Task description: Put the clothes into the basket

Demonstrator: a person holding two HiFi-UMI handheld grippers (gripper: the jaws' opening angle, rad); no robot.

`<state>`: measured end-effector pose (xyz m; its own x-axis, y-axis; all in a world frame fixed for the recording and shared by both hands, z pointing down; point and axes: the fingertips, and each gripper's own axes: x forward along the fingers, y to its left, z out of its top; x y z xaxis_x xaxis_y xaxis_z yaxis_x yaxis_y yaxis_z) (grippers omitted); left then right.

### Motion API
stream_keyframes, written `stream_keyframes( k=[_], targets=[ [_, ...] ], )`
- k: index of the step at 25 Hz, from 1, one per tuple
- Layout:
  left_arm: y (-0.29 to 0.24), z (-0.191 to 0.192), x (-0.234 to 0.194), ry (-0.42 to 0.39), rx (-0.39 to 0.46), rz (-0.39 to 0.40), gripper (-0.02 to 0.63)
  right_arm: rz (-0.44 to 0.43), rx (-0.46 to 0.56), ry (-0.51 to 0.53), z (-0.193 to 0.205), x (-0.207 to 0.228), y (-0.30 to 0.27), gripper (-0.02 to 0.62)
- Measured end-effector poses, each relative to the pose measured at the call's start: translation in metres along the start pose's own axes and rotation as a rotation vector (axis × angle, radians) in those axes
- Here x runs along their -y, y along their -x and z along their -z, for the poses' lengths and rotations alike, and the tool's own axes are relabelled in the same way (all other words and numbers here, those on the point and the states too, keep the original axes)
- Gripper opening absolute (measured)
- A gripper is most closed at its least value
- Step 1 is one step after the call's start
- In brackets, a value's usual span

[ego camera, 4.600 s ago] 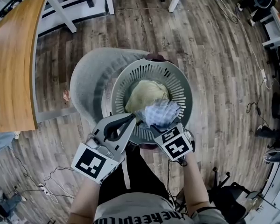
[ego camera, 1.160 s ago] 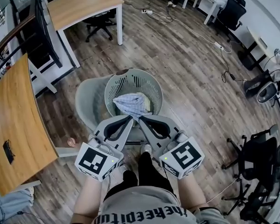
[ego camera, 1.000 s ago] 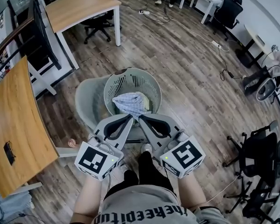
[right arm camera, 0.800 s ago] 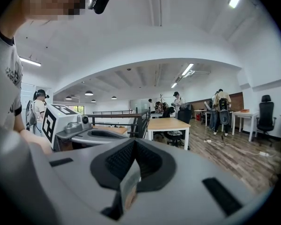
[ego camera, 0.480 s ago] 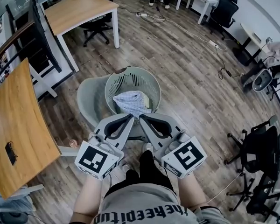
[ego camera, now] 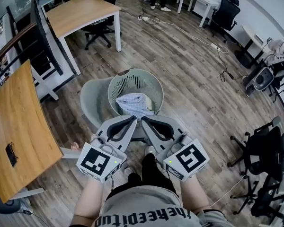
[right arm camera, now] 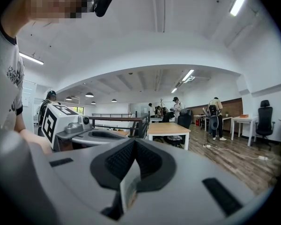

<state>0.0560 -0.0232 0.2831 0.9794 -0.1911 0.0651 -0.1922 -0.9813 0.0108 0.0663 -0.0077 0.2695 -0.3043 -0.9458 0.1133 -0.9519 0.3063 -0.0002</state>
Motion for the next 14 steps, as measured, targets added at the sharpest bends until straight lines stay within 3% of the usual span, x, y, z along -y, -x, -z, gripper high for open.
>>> stream_keyframes(
  k=[14],
  targets=[
    [0.014,-0.007,0.002,-0.018,0.009,-0.004,0.015,-0.007,0.017,0.027,-0.011,-0.016,0.0,0.009]
  ],
)
